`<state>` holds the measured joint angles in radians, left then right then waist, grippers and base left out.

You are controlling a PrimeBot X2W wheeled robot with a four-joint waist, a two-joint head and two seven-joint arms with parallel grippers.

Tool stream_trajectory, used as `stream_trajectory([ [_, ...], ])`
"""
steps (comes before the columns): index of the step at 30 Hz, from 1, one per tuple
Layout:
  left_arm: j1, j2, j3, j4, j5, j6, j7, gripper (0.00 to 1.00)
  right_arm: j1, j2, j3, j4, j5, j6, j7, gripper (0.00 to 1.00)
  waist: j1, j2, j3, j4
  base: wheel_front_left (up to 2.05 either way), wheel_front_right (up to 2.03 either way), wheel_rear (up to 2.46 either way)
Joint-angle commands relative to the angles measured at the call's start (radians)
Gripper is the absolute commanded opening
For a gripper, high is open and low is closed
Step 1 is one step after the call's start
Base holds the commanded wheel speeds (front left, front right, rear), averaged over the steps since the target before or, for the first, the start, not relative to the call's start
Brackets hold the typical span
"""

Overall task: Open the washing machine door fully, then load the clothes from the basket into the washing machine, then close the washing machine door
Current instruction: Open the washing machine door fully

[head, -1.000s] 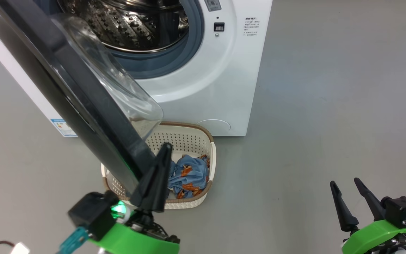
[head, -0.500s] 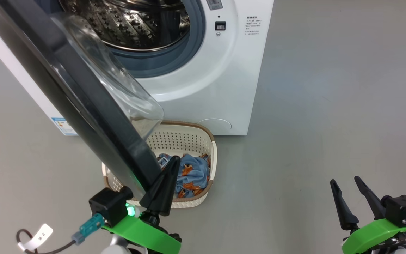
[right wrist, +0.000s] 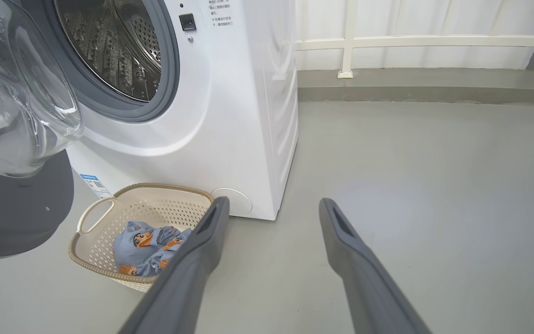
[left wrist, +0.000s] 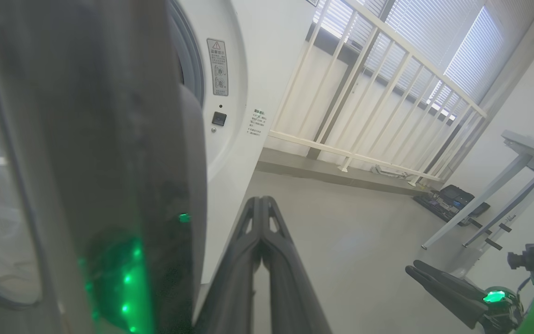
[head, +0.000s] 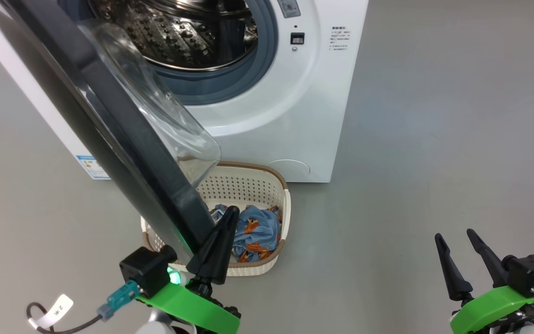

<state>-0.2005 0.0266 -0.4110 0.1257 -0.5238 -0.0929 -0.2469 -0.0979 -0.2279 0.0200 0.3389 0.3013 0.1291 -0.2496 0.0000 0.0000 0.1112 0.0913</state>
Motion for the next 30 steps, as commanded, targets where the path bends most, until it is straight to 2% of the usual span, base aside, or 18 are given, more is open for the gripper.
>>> stream_trajectory([
  [1, -0.019, 0.024, 0.068, -0.013, -0.002, 0.007, -0.013, 0.00, -0.013, -0.020, 0.022, -0.025, -0.007, 0.002, -0.012, 1.00, 0.0000, 0.0000, -0.002, 0.005, 0.00, 0.00, 0.00],
  [20, 0.041, 0.027, 0.128, -0.044, 0.022, 0.011, -0.015, 0.00, -0.020, -0.034, 0.028, -0.041, -0.012, 0.002, -0.012, 1.00, 0.0000, 0.0000, 0.006, 0.107, 0.00, 0.00, 0.00],
  [30, 0.084, 0.038, 0.138, -0.103, 0.051, 0.036, -0.015, 0.00, -0.024, -0.042, 0.029, -0.047, -0.015, 0.002, -0.012, 1.00, 0.0000, 0.0000, 0.013, 0.173, 0.00, 0.00, 0.00],
])
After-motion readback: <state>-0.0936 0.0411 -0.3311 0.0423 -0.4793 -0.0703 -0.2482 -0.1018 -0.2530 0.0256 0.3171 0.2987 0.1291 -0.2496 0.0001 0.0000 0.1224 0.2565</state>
